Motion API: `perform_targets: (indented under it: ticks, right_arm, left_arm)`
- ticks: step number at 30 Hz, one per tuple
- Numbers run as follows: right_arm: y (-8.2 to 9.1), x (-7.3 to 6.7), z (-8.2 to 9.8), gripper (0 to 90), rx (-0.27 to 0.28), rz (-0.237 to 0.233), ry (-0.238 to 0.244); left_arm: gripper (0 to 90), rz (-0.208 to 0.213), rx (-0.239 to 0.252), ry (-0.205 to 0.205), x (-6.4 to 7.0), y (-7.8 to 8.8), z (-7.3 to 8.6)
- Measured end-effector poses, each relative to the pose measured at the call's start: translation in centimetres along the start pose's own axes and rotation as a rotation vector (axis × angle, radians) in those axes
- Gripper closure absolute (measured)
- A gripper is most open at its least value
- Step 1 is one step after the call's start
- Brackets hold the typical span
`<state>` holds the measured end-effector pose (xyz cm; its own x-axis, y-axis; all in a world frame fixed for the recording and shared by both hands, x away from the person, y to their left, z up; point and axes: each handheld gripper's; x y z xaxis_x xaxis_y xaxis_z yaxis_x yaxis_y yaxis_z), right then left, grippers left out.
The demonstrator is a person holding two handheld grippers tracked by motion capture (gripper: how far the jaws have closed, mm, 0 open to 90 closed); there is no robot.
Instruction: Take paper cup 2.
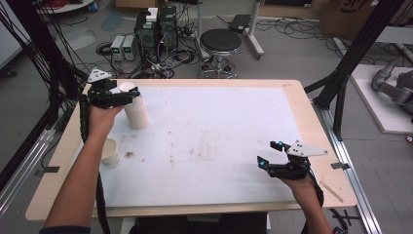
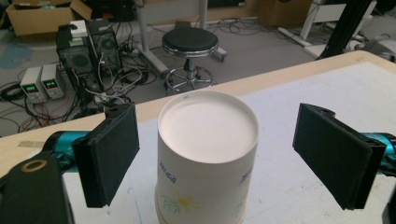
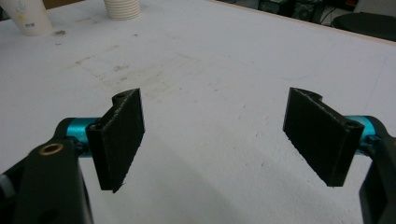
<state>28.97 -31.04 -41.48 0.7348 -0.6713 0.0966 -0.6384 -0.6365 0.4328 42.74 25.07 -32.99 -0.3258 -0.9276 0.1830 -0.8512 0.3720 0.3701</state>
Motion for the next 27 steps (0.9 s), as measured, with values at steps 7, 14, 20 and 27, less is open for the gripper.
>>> perform_targets:
  ticks: [7,14,20,27]
  right_arm:
    - [0.0,0.0,0.1,21.2,-0.005,-0.003,-0.004]
    - [0.1,0.2,0.2,21.1,-0.003,0.001,0.002]
    - [0.1,0.1,0.2,21.1,-0.004,-0.002,-0.006]
    - [0.1,0.1,0.1,21.2,-0.004,-0.003,-0.004]
  left_arm:
    - [17.4,0.006,-0.030,0.019,-0.6,-1.6,0.5]
    - [30.7,0.026,-0.032,0.002,-0.8,-1.9,0.6]
    - [33.1,0.026,-0.017,-0.009,-0.7,-1.7,0.5]
    - [33.6,0.033,0.016,-0.026,-0.3,-0.6,-1.0]
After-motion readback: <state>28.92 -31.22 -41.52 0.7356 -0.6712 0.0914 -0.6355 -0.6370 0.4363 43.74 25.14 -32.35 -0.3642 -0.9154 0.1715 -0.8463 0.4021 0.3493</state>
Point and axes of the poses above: each handheld gripper's, and its own axes: y roughly backward along the jaws, z roughly out of its underside, x roughly to its right, and after that the axes turned 8 degrees about y, right-handed
